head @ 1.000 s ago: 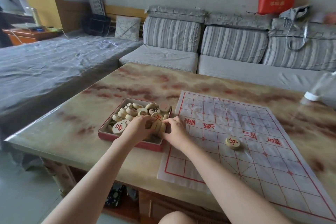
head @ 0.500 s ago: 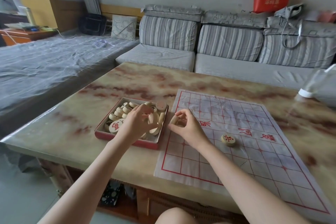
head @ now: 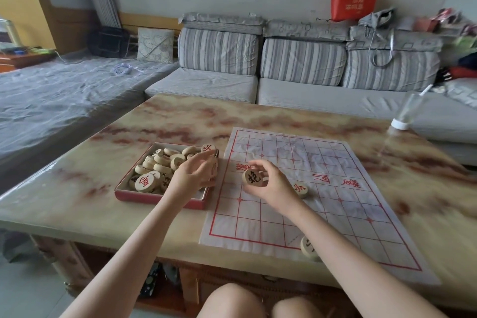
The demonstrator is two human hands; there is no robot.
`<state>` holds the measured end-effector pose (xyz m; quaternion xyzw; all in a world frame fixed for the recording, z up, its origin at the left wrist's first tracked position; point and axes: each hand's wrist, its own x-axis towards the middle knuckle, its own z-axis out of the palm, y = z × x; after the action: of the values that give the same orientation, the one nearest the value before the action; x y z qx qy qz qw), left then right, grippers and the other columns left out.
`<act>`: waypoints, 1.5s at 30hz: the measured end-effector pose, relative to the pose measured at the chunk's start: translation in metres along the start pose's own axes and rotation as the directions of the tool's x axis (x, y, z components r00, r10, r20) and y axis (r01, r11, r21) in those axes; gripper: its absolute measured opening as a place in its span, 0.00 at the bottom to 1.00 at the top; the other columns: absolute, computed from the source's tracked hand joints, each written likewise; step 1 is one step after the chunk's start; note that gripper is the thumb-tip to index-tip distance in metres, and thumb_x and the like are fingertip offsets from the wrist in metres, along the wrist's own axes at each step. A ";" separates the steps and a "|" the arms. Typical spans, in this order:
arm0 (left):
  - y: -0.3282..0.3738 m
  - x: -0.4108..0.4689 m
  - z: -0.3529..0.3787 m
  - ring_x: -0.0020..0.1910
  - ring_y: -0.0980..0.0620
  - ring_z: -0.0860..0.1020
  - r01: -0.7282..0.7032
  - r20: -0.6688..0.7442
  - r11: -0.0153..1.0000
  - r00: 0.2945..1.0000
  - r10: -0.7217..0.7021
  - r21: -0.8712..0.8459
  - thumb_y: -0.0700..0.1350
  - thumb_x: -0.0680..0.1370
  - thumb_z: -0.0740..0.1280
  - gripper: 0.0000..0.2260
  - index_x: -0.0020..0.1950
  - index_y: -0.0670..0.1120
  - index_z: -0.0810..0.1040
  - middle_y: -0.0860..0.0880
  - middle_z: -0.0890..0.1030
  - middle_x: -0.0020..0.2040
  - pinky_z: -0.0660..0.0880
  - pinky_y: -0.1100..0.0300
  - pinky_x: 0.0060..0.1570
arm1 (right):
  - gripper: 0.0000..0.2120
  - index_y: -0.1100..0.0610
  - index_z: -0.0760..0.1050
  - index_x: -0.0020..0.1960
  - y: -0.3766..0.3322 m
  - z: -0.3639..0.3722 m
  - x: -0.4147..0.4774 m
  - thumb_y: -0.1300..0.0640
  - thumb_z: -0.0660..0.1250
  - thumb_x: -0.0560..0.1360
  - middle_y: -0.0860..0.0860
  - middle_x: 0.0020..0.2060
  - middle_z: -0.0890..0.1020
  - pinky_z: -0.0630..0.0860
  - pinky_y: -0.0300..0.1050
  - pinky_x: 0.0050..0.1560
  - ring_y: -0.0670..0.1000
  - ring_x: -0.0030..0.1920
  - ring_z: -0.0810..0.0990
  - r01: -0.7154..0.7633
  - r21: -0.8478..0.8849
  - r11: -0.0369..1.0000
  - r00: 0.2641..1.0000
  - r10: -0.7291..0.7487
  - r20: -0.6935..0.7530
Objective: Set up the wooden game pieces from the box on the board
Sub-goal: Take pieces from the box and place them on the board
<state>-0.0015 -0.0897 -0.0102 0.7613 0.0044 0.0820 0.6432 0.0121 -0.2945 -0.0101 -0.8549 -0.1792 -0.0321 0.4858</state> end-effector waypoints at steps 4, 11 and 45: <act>0.012 -0.005 0.011 0.43 0.40 0.81 0.093 0.011 0.976 0.996 -0.093 -0.196 0.37 0.80 0.54 0.13 0.60 0.45 0.73 0.40 0.73 0.57 0.82 0.56 0.33 | 0.25 0.53 0.70 0.63 0.003 -0.012 -0.007 0.58 0.74 0.69 0.46 0.53 0.74 0.67 0.25 0.47 0.42 0.52 0.73 -0.025 0.004 1.000 0.999 0.025 -0.022; 0.007 -0.001 0.024 0.45 0.47 0.83 0.022 0.086 0.999 0.996 -0.026 0.044 0.45 0.68 0.74 0.16 0.54 0.53 0.76 0.41 0.79 0.53 0.81 0.49 0.47 | 0.21 0.53 0.74 0.60 0.015 -0.030 -0.017 0.56 0.74 0.68 0.48 0.56 0.76 0.70 0.34 0.52 0.46 0.55 0.75 -0.059 -0.037 0.998 0.998 0.058 -0.039; -0.011 0.014 0.173 0.48 0.55 0.76 -0.224 0.293 0.908 0.948 0.120 0.354 0.46 0.66 0.76 0.22 0.58 0.51 0.76 0.52 0.79 0.54 0.70 0.70 0.40 | 0.20 0.56 0.76 0.55 0.131 -0.165 -0.095 0.63 0.76 0.65 0.50 0.49 0.80 0.72 0.33 0.48 0.48 0.50 0.77 -0.386 -0.043 0.921 0.889 0.360 -0.282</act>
<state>0.0357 -0.2554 -0.0470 0.8734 -0.1334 0.0341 0.4671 -0.0131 -0.5208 -0.0520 -0.8838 0.0578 -0.0625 0.4601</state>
